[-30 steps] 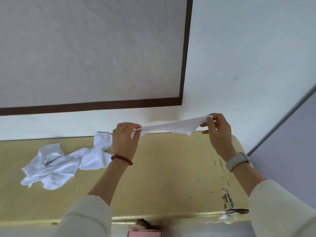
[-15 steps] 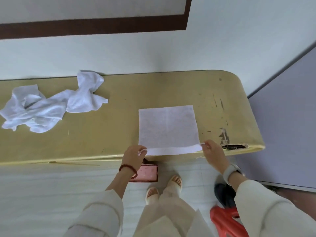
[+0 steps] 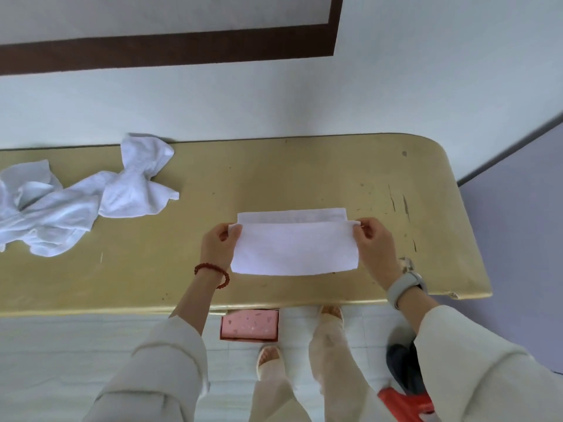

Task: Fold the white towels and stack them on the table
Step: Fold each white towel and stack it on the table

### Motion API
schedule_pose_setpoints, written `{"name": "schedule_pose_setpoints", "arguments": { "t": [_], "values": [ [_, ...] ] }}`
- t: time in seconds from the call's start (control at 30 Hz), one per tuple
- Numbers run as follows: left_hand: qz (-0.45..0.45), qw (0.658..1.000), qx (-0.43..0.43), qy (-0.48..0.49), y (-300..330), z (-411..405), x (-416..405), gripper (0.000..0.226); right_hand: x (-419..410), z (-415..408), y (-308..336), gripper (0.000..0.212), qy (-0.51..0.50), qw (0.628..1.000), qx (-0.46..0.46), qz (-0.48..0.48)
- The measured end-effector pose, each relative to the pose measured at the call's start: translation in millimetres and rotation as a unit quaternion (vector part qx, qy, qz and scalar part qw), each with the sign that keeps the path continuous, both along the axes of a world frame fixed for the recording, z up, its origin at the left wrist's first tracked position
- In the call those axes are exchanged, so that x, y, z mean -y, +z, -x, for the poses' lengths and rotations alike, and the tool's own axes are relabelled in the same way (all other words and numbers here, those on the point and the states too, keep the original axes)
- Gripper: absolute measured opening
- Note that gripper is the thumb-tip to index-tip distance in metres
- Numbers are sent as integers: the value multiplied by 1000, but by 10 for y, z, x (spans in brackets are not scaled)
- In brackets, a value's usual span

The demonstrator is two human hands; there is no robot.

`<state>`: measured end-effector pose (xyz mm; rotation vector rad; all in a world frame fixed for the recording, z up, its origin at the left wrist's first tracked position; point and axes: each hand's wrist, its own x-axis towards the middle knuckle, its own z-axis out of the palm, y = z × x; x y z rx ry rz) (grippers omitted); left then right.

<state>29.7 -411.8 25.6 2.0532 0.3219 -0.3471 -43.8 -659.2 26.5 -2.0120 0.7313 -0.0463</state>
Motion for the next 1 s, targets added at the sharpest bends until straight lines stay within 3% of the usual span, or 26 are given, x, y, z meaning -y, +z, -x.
{"name": "schedule_pose_setpoints", "arguments": {
  "t": [0.13, 0.3, 0.47, 0.73, 0.87, 0.93, 1.0],
  "values": [
    [-34, 998, 9, 47, -243, -258, 123, 18, 110, -358, -219, 10, 8, 1000, 1, -25],
    [-92, 994, 8, 66, -556, -379, 181, 21, 198, -532, -487, 9, 35, 998, -16, 40],
    [-134, 988, 29, 73, -616, -393, 229, 8, 182, -520, -612, 10, 75, 989, -38, 120],
    [-202, 975, 34, 89, -676, -402, 271, 15, 179, -554, -614, 10, 107, 980, -44, 162],
    [-259, 962, 6, 87, -647, -465, 320, 22, 164, -554, -602, 20, 102, 981, -51, 158],
    [-273, 958, 26, 90, -630, -455, 340, 24, 124, -531, -594, 28, 93, 977, -6, 194],
    [-286, 949, 119, 55, -673, -379, 331, 29, 41, -481, -613, 28, 137, 942, 64, 300]
  ]
}}
